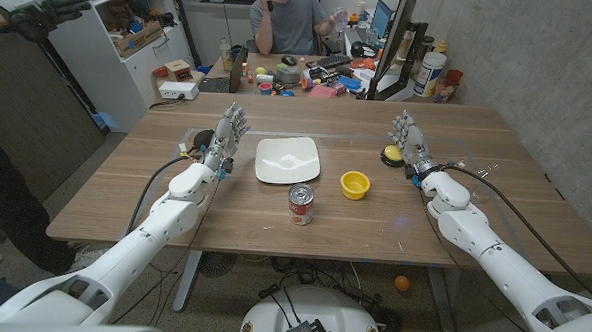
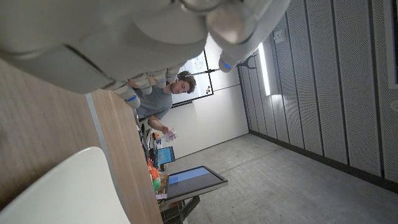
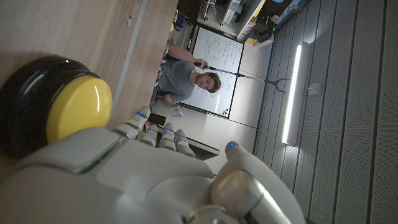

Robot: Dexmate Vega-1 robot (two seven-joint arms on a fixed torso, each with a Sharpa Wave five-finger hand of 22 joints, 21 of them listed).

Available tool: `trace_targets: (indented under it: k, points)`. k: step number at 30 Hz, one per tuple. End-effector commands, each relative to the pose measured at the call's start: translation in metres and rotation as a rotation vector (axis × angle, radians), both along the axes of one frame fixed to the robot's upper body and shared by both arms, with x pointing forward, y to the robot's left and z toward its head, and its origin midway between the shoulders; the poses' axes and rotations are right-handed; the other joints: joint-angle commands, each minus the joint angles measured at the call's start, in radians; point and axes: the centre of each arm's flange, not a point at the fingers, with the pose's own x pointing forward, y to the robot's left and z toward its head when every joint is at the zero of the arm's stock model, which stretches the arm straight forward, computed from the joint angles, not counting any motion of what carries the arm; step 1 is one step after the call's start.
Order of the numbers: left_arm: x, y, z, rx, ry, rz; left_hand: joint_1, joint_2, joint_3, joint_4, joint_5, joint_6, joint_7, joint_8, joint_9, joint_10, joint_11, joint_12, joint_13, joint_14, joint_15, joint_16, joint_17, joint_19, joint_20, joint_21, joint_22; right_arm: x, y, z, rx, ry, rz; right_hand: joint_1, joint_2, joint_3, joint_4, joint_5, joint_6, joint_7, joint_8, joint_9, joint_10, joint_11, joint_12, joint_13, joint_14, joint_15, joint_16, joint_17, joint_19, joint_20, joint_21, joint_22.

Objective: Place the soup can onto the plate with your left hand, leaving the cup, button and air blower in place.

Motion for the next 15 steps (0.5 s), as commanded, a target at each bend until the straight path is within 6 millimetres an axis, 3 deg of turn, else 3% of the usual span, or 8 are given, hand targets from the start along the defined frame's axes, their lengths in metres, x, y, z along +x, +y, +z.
trace_targets:
  k: [1,2,4,8,15]
  points:
    - [0.0,0.003,0.002,0.046,-0.011,-0.009,0.024,0.038,-0.028,-0.039,-0.001,-0.243,-0.022,0.006,0.003,-0.183,-0.028,0.003,0.001,-0.179,-0.025,0.002,-0.003,-0.089,-0.051,0.002,-0.005,0.001,0.003,-0.002,-0.002,0.004,0.003,-0.001,0.069,0.008,-0.003,0.004,-0.002,0.006,0.006,0.003,-0.001,0.011,0.006,0.002,-0.008,0.001,0.004,0.003,-0.001,-0.026,0.007,0.005]
    - [-0.001,0.003,0.003,0.075,-0.015,-0.003,0.039,0.004,-0.042,-0.056,-0.002,-0.252,-0.029,0.005,0.002,-0.188,-0.039,0.001,0.001,-0.182,-0.03,0.001,-0.006,-0.09,-0.051,-0.003,-0.009,0.001,0.004,-0.002,-0.002,0.004,0.002,-0.001,0.069,0.008,-0.003,0.004,-0.002,0.006,0.006,0.003,-0.002,0.009,0.006,0.002,-0.008,0.001,0.004,0.003,-0.002,-0.026,0.007,0.005]
    - [-0.003,0.004,0.007,0.141,-0.019,0.022,0.065,-0.024,-0.05,-0.079,-0.002,-0.271,-0.033,0.002,0.002,-0.199,-0.044,-0.004,0.001,-0.188,-0.026,-0.001,-0.009,-0.09,-0.056,-0.008,-0.013,0.002,0.004,-0.003,-0.002,0.006,0.003,-0.002,0.069,0.008,-0.002,0.004,-0.003,0.005,0.006,0.003,-0.002,0.009,0.006,0.002,-0.008,0.001,0.004,0.003,-0.002,-0.026,0.007,0.005]
    - [-0.009,0.0,0.016,0.231,-0.039,0.061,0.146,-0.082,-0.063,-0.145,0.0,-0.269,-0.038,0.015,0.003,-0.184,-0.048,0.002,0.001,-0.149,-0.004,0.012,-0.011,-0.035,-0.019,-0.003,-0.019,0.002,0.004,-0.004,-0.003,0.007,0.005,-0.002,0.069,0.009,-0.003,0.003,-0.003,0.005,0.006,0.003,-0.002,0.009,0.006,0.002,-0.008,0.001,0.004,0.003,-0.002,-0.026,0.007,0.005]
    - [-0.016,-0.015,0.029,0.318,-0.096,0.038,0.189,-0.105,-0.066,-0.177,0.002,-0.28,-0.032,0.014,0.004,-0.182,-0.044,0.002,0.002,-0.133,0.001,0.012,-0.011,-0.016,-0.017,-0.004,-0.02,0.003,0.005,-0.007,-0.002,0.008,0.01,-0.002,0.068,0.01,-0.003,0.001,-0.003,0.005,0.006,0.003,-0.001,0.009,0.006,0.002,-0.008,0.002,0.004,0.003,-0.001,-0.026,0.007,0.005]
